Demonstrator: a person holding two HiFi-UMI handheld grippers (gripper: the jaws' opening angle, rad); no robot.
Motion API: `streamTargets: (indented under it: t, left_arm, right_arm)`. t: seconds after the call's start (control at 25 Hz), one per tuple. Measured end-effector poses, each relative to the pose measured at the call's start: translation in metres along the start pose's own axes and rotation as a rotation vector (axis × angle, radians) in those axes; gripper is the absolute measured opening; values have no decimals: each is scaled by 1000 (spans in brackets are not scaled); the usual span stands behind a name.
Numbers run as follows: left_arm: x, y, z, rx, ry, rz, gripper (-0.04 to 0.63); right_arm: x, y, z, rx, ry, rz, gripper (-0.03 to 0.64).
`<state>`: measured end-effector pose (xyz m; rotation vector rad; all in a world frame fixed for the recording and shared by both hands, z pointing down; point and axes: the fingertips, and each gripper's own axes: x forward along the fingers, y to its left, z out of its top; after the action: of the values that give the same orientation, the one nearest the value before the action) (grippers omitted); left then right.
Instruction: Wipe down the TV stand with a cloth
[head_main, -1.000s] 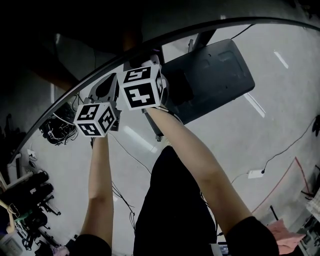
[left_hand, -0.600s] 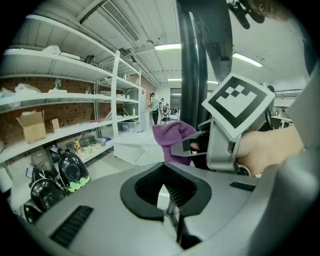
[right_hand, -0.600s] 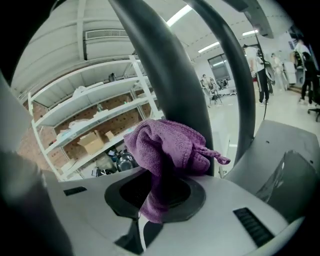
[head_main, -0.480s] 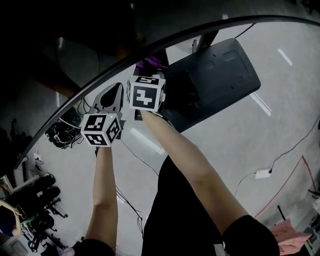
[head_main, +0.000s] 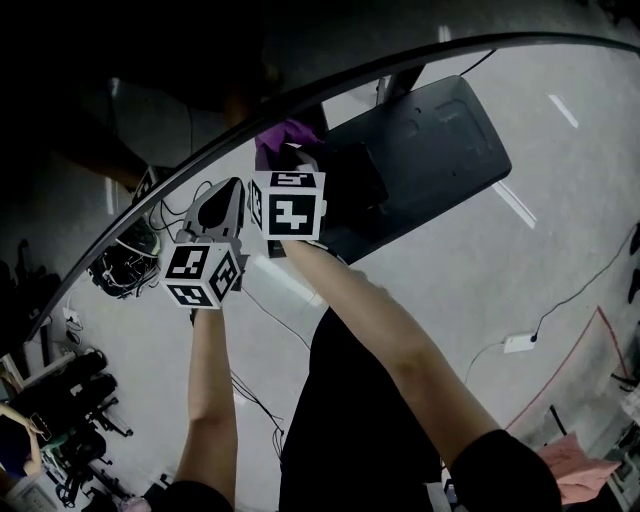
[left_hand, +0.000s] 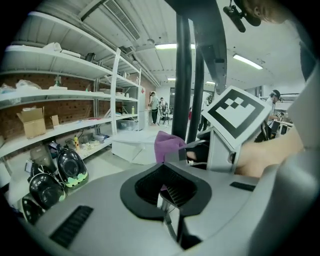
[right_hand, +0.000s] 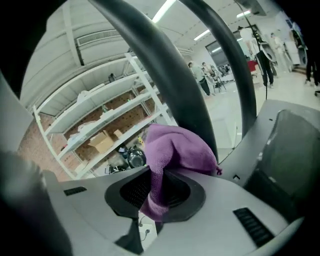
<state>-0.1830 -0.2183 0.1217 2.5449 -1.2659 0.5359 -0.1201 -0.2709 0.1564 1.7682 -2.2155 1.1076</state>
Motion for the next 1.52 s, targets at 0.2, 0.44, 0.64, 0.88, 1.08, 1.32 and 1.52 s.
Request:
streamTargets:
  t: [0.2,0.44,0.64,0.88,1.08,1.32,1.52]
  left_arm:
    - [-24,-36,30,-12,-42,-41,6]
    - [-28,-91,86,-35,-105,-147,6]
    - [-2,-133,132,-15,-148,-232,6]
    - [45,-163,174,-13,-183,-302,6]
    - [79,-178,195,4,-202,-310,6]
    - [116,-166,189,-15,-195,-262,6]
    - [136,-165,177,-13,-178,-261,6]
  right_arm:
    - [-60,11,16,-45,-63,68,74]
    - [-140,17,70,-139,-195,115,74]
    - [-176,-6,142,-308,-310,110,74]
    - [-176,-63,214,-492,-393,5,74]
    - [-157,-82,245,-576,-412,-21,74]
    - [-118,-97,247,-684,-401,-57,74]
    - [-91,-121,231,-683,-379,-70,74]
